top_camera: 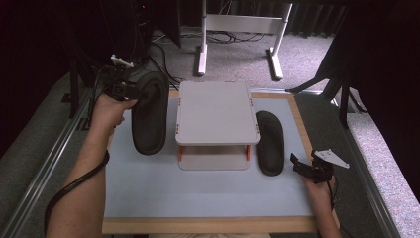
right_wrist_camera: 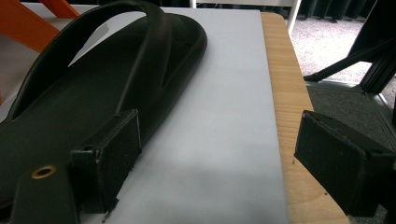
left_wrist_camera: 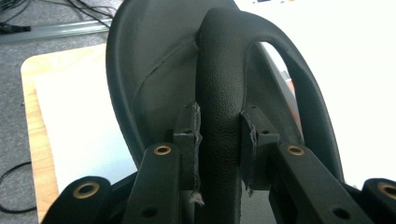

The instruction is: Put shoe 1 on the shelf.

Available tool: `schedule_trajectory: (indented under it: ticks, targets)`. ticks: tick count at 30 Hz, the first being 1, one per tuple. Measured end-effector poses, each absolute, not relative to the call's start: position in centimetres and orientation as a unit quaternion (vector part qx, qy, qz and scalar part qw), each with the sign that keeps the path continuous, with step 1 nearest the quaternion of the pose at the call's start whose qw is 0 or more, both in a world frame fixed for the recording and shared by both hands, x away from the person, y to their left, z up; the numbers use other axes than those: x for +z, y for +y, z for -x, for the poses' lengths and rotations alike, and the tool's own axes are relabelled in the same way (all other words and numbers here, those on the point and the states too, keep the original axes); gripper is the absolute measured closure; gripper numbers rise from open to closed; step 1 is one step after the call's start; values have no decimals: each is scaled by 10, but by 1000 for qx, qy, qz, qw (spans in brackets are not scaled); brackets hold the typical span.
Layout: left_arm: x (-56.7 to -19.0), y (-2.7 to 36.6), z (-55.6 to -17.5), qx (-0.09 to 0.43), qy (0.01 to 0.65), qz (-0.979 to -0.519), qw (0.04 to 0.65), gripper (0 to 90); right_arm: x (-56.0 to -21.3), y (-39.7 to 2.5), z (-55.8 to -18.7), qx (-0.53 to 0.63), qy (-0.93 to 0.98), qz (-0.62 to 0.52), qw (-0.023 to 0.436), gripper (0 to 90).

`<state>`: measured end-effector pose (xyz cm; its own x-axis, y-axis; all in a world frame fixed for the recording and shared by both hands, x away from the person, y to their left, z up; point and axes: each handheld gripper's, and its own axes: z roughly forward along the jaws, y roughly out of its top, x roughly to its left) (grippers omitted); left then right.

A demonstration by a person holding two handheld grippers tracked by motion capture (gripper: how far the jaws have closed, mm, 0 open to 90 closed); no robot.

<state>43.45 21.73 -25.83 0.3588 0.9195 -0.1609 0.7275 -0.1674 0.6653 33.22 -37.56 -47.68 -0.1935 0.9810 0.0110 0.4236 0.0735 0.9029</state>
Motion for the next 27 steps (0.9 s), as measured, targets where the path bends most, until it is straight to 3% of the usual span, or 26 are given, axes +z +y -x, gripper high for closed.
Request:
schedule_trajectory:
  ticks: [27]
  targets:
    - [-218,127,-453,133,511,-759,382,712,-477,-376,-332,417,652,-537,336,137]
